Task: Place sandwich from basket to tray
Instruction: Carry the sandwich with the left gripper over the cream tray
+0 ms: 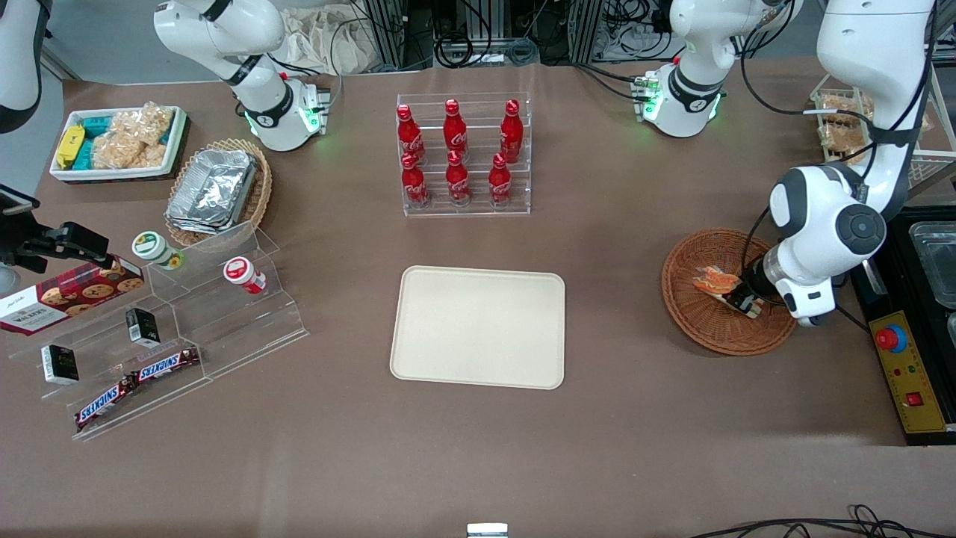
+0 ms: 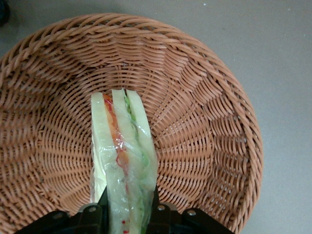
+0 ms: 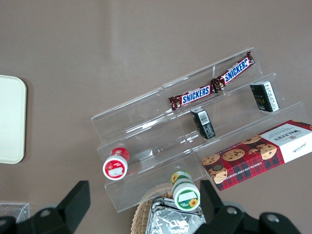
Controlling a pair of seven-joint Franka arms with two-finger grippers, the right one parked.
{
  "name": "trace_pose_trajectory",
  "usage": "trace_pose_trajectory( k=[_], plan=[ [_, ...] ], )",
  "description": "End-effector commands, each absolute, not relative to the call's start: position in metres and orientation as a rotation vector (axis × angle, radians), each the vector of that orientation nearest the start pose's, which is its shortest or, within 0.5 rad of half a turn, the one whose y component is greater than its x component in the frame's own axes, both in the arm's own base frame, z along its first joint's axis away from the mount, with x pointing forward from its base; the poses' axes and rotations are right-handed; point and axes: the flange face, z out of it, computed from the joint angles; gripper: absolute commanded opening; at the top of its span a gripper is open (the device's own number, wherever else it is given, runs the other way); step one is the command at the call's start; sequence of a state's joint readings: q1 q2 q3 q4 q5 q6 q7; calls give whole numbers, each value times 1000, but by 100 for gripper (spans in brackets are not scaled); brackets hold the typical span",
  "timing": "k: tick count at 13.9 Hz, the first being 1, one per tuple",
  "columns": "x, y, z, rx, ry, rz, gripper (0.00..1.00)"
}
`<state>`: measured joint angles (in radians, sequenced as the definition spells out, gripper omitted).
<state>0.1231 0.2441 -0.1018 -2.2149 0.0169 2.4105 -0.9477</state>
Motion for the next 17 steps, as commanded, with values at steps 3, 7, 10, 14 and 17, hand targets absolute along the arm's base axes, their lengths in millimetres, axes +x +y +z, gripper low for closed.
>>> trace_pose_trajectory(
  k=[3, 7, 10, 14, 17],
  plan=[
    [574, 4, 356, -2840, -1254, 133, 0],
    [614, -48, 465, -2953, -987, 180, 0],
    [620, -109, 516, -3044, -699, 181, 0],
    [601, -234, 502, -3096, -357, 263, 0],
    [593, -330, 436, -3124, -164, 305, 0]
  ],
)
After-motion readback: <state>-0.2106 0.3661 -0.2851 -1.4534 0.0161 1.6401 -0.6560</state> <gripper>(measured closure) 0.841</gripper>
